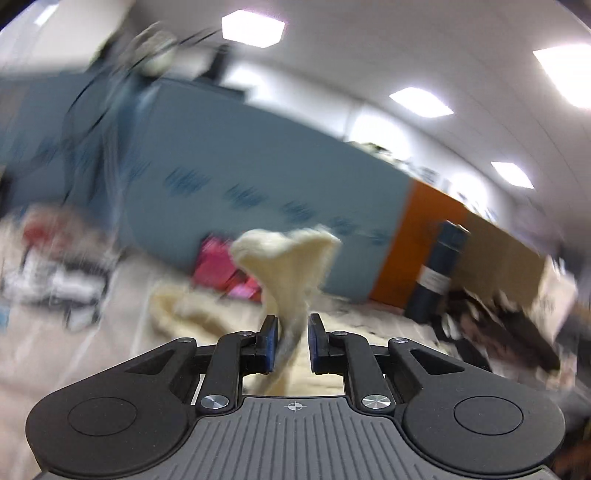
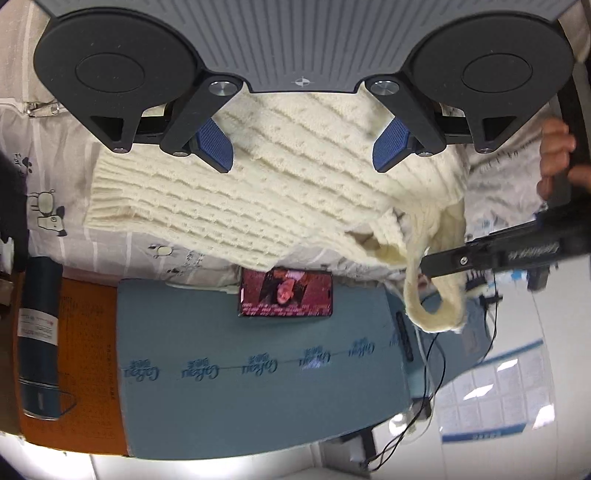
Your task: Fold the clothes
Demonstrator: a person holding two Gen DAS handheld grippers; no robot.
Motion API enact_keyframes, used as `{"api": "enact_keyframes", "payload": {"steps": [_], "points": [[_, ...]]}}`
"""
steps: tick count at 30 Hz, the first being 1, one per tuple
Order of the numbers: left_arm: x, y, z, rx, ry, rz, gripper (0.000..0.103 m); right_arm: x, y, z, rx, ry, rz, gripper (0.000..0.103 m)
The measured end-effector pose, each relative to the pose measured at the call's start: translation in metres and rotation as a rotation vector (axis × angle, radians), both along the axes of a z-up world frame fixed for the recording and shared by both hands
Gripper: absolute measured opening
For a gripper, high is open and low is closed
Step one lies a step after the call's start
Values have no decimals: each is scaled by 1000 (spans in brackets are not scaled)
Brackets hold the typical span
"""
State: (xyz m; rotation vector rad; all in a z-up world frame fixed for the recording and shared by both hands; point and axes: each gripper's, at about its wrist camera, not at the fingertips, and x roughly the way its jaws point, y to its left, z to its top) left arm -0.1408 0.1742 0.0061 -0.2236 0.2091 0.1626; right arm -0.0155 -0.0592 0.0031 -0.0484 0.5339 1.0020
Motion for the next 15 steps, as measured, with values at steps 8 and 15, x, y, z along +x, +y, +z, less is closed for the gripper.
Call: {"api": "enact_keyframes", "payload": {"steps": [8, 15], "points": [[19, -65, -13, 354, 156, -198, 18, 15, -27, 8, 117, -6, -190, 82], [12, -73, -22, 441, 205, -214, 66, 13, -30, 9, 177, -10, -146, 83]]}}
